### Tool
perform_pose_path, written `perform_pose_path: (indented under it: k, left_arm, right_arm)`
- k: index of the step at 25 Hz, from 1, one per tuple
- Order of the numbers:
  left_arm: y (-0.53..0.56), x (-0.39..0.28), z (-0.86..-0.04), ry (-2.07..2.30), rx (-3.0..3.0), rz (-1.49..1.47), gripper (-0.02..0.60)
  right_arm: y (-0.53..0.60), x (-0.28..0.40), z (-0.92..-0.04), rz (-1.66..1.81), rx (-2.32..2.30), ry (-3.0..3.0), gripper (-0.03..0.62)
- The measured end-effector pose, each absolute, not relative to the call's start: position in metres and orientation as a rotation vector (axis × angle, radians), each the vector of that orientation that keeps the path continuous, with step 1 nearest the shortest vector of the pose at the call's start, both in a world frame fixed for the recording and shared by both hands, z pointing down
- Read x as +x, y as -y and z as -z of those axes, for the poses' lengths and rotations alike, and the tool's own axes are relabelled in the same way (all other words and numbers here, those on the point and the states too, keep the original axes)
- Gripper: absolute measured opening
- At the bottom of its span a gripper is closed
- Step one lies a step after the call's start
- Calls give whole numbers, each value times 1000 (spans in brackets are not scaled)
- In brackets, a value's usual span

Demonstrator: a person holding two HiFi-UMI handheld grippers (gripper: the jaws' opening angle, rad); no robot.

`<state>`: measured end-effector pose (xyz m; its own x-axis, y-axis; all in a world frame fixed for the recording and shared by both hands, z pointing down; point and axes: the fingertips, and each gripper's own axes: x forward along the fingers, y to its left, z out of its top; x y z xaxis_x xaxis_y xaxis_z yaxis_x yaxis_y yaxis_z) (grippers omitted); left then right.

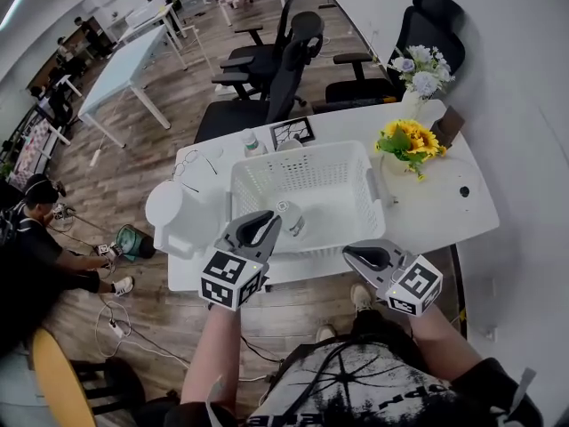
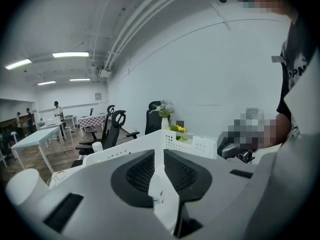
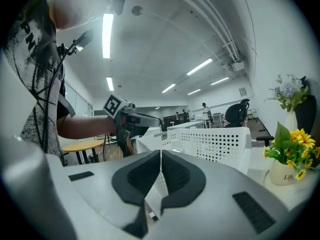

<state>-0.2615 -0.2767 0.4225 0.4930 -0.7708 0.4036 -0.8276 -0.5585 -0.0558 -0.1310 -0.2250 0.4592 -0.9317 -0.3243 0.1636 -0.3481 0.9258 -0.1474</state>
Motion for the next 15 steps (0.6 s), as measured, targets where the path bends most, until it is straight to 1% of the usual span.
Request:
perform_pose_path:
  k: [2,4,11,15]
  left_arm:
    - [284,-260,-430,1370,2564,-653,79]
    - [291,-260,-440,1349,2537,-726,93]
    - [310,-263,-471,1298,2439,-924,170]
    - [318,-262,-487,1252,2393,-998,188]
  right_arm:
    - [226,-128,-461,-270,517,2948,25]
    - [227,-127,-461,-273,514,2951,25]
    - [232,-121,-462,-291,494,2962,25]
    - [232,-121,-462,-291,470,2963,25]
